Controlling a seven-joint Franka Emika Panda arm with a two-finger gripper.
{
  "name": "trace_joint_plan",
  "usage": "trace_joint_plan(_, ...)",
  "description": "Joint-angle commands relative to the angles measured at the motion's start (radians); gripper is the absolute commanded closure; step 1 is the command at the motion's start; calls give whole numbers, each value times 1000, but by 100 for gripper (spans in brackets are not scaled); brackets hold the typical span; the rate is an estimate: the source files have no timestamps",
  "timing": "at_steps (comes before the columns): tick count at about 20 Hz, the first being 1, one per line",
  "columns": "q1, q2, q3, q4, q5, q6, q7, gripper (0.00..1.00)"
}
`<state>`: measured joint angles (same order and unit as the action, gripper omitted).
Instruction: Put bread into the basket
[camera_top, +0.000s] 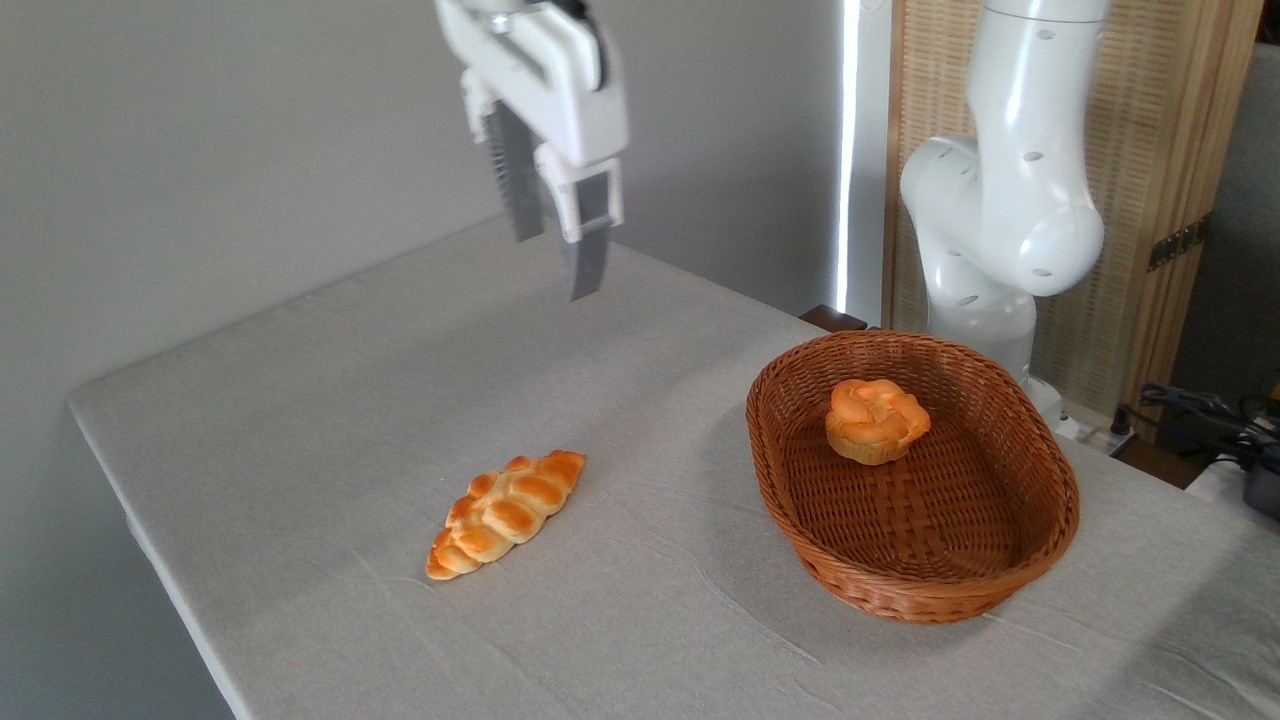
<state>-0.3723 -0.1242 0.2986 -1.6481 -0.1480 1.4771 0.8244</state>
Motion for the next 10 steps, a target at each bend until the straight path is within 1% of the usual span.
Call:
trace_joint_plan(1, 75, 57, -84, 62, 79, 21, -103, 0)
trace_joint_plan(2, 75, 57, -85, 62, 90, 34, -103, 0)
trace_joint_plan(5, 78, 64, -85, 62, 93, 103, -111, 0)
trace_joint_plan(7, 98, 69, -87, 60, 93, 121, -111, 0)
trace_joint_plan(9, 99, 69, -87, 57, 94, 137, -110, 0)
trace_joint_plan(10, 111, 69, -87, 57, 94, 143, -107, 0)
